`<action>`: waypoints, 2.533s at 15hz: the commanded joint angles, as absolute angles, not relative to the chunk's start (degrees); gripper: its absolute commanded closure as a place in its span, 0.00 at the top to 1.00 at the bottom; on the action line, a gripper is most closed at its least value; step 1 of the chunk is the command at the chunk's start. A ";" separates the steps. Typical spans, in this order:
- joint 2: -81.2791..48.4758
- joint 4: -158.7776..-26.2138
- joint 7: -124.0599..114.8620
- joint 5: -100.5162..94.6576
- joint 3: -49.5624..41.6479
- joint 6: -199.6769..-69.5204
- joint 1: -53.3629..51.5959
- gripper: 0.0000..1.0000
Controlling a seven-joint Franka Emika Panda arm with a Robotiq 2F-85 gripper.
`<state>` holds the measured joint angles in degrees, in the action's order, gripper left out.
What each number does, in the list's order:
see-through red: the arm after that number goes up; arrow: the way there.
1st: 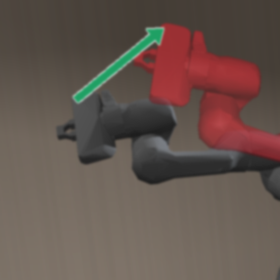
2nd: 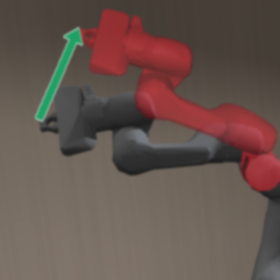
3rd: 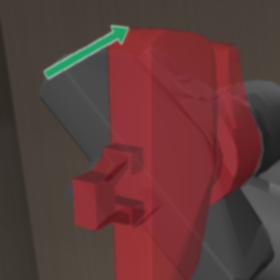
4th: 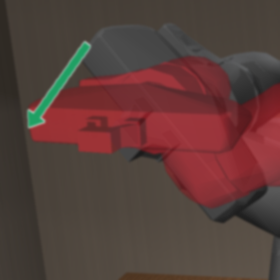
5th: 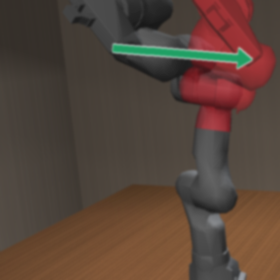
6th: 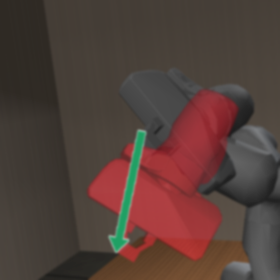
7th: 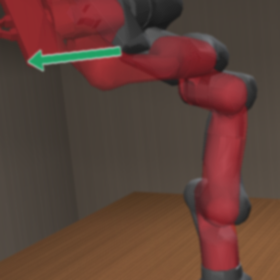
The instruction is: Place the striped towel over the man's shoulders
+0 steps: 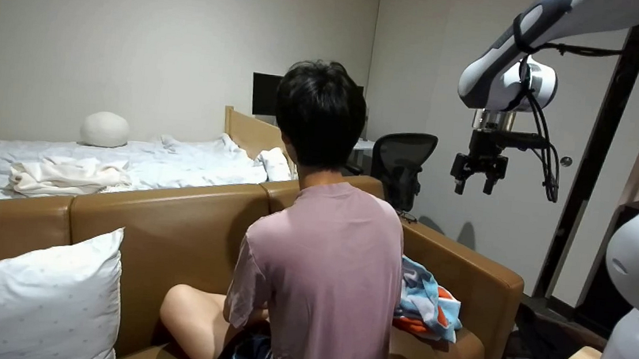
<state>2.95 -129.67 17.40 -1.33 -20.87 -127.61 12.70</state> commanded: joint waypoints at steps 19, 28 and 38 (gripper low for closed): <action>-24.68 -109.40 15.11 2.17 -14.04 -128.19 16.70 1.00; -31.67 -98.28 14.64 -0.02 -12.70 -118.93 19.57 1.00; -40.62 -98.26 10.90 -0.09 -11.56 -139.18 18.88 1.00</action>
